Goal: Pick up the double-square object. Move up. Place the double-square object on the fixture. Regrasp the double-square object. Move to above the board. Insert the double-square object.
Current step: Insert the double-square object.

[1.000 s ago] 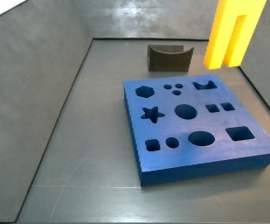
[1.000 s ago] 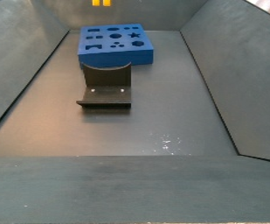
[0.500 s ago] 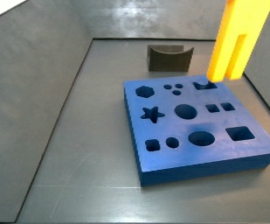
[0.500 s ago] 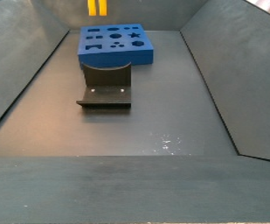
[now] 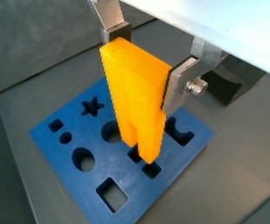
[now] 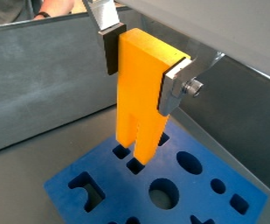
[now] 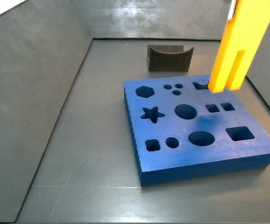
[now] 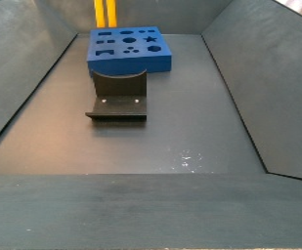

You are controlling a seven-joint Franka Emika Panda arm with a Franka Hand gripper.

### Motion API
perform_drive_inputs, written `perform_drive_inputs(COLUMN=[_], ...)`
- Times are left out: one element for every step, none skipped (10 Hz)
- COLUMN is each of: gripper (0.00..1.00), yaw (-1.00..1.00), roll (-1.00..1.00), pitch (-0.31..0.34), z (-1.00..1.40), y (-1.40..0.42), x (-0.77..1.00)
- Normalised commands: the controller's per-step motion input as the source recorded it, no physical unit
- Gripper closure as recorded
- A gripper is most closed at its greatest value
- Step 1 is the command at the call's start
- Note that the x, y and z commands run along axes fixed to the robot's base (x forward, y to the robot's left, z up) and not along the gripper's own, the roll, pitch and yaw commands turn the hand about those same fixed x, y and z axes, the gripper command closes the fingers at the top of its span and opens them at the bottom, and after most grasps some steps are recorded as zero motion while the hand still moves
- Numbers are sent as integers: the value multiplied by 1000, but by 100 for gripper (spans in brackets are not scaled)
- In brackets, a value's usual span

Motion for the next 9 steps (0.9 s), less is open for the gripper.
perform_drive_inputs(gripper=[100, 100, 100, 100, 100, 100, 100, 100, 100], yaw=[0, -143, -186, -274, -426, -254, 0, 0, 60], roll=[0, 0, 0, 0, 0, -169, 0, -1, 0], pitch=[129, 84, 81, 83, 34, 20, 10, 0, 0], z=[-257, -263, -249, -234, -226, -17, 0, -57, -154], y=[6, 26, 37, 69, 97, 149, 0, 0, -143], x=[1000, 931, 883, 800, 694, 574, 6, 94, 366])
